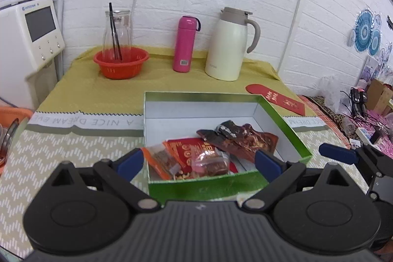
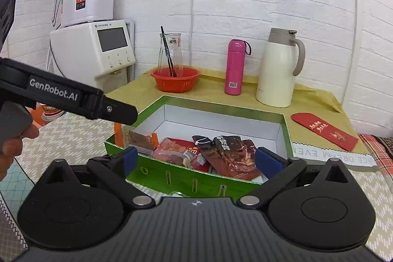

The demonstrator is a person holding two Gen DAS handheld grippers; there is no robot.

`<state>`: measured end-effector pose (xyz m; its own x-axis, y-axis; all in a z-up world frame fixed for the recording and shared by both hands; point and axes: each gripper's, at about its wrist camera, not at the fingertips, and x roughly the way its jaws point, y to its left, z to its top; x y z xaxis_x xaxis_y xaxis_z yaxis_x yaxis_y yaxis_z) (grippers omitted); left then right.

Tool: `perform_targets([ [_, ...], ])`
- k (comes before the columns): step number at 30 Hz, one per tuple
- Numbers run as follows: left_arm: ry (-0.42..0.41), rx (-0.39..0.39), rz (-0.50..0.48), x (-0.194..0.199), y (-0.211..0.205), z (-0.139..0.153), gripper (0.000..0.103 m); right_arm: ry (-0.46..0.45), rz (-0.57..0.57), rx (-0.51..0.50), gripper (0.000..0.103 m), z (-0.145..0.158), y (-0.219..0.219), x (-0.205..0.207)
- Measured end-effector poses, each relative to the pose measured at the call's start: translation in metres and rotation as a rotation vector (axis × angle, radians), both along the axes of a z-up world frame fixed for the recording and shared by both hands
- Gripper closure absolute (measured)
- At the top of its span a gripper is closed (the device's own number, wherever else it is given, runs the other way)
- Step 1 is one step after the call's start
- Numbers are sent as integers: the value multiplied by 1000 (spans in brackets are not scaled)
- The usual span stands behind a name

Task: Organize snacks
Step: 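Move the right gripper to the pile and grasp the pink-edged peanut bag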

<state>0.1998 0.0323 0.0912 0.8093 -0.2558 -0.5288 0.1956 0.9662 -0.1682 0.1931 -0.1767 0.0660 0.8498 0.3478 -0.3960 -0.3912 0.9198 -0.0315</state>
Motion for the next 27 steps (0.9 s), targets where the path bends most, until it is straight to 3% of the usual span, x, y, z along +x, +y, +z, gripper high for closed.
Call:
perform_targets([
  [8, 17, -27, -58, -67, 1, -17, 7, -25, -9, 51, 0, -1, -33, -68],
  [16, 98, -50, -137, -109, -10, -68, 7, 41, -113, 95, 0, -48, -58, -117],
  [22, 199, -102, -159, -123, -11, -103, 7, 132, -148, 106, 0, -78, -61, -122],
  [27, 198, -115, -160, -131, -9, -104, 7, 119, -184, 85, 0, -82, -60, -110],
])
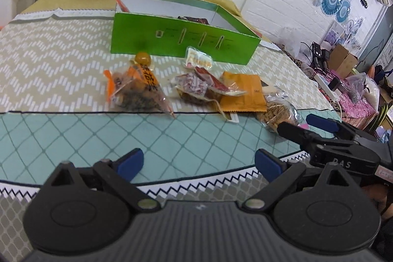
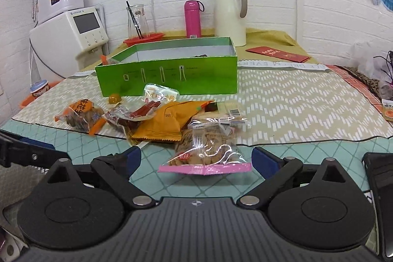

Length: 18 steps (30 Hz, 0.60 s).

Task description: Organize snacks

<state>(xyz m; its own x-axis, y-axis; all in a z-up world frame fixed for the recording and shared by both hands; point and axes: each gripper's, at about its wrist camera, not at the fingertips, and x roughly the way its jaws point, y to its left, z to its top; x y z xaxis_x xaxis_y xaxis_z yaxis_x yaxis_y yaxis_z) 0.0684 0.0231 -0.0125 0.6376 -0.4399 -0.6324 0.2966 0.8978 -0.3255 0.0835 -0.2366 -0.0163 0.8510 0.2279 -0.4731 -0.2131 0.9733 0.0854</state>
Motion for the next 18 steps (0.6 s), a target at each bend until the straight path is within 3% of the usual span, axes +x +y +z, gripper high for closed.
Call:
perform_targets([
  [8, -16, -41, -69, 1, -10, 8, 7, 23, -2, -17, 0, -11, -5, 3],
  [18, 22, -102, -198, 25, -49, 1, 7, 32, 221, 49, 0, -11, 0, -31],
])
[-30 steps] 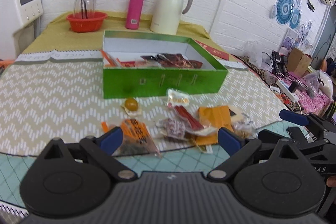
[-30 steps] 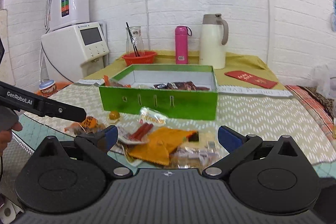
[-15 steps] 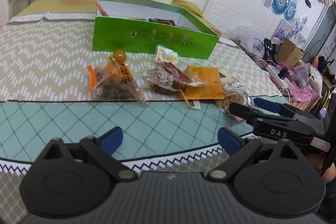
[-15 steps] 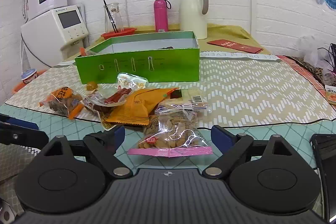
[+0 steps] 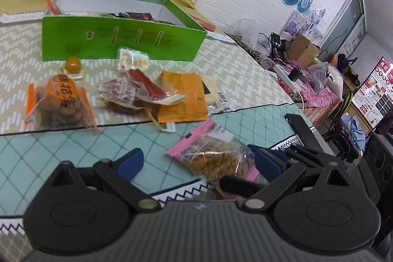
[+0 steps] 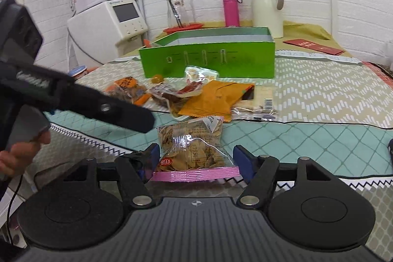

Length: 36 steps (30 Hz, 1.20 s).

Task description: Organize snacks

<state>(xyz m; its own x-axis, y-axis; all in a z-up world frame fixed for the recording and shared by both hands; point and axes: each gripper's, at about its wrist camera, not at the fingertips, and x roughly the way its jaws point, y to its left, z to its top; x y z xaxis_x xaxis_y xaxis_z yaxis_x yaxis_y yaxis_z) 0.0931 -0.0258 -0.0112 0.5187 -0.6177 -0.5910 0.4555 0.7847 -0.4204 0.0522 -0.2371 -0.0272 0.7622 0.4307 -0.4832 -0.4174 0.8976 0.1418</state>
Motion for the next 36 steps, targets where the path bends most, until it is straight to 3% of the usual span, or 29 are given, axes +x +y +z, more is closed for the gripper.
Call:
perform_targets([
  [4, 40, -2, -32, 17, -12, -10, 7, -11, 12, -3, 0, 1, 5, -5],
  [9, 28, 15, -65, 11, -15, -9, 8, 3, -81, -15, 0, 0, 1, -10],
  [11, 17, 34, -81, 5, -16, -8, 14, 23, -93, 6, 0, -1, -1, -12],
  [12, 19, 32, -102, 3, -17, -8, 38, 28, -94, 12, 0, -1, -2, -13],
  [21, 22, 14, -120, -3, -15, -10, 41, 32, -90, -2, 0, 0, 3, -18],
  [25, 1, 21, -97, -4, -13, -11, 46, 55, -81, 72, 0, -5, -2, -11],
  [27, 1, 8, -88, -4, -10, -10, 50, 57, -64, 87, 21, -4, 0, -10],
  [28, -1, 2, -81, -5, -9, -8, 53, 62, -39, 113, 45, -4, 0, -10],
  [36, -88, -24, -55, -7, 1, 22, 55, -31, 0, 54, 48, 22, 12, -6],
])
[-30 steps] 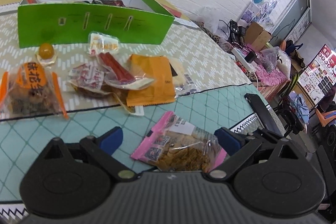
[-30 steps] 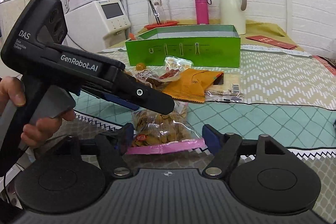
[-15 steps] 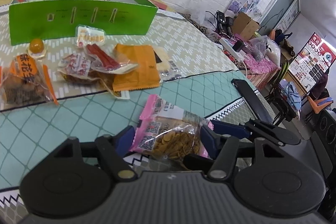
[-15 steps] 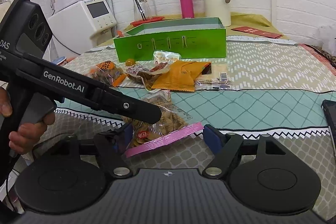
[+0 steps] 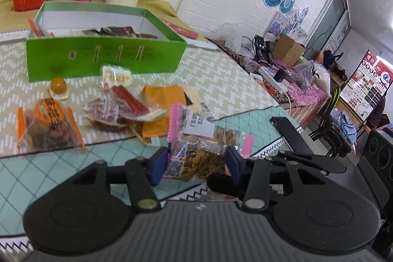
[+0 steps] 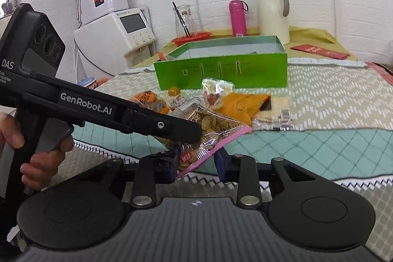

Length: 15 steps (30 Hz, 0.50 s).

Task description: Organize snacks

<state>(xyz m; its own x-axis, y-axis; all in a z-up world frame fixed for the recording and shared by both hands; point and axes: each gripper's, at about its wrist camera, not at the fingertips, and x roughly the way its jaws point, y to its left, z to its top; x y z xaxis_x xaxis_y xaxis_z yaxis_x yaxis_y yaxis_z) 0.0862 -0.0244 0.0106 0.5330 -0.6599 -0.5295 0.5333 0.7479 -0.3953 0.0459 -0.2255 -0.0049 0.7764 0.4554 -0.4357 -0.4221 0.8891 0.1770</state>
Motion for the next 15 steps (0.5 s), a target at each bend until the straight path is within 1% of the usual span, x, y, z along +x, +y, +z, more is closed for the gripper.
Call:
perform_targets([
  [5, -89, -23, 38, 19, 7, 31, 55, -103, 20, -39, 48, 28, 7, 23],
  [8, -125, -34, 73, 38, 10, 45, 55, -147, 31, -46, 48, 40, 10, 45],
  [11, -135, -44, 103, 60, 11, 52, 55, -162, 35, -42, 48, 48, 12, 72],
  [15, -123, -69, 127, 97, 11, 55, 55, -173, 25, -46, 49, 53, 12, 106],
])
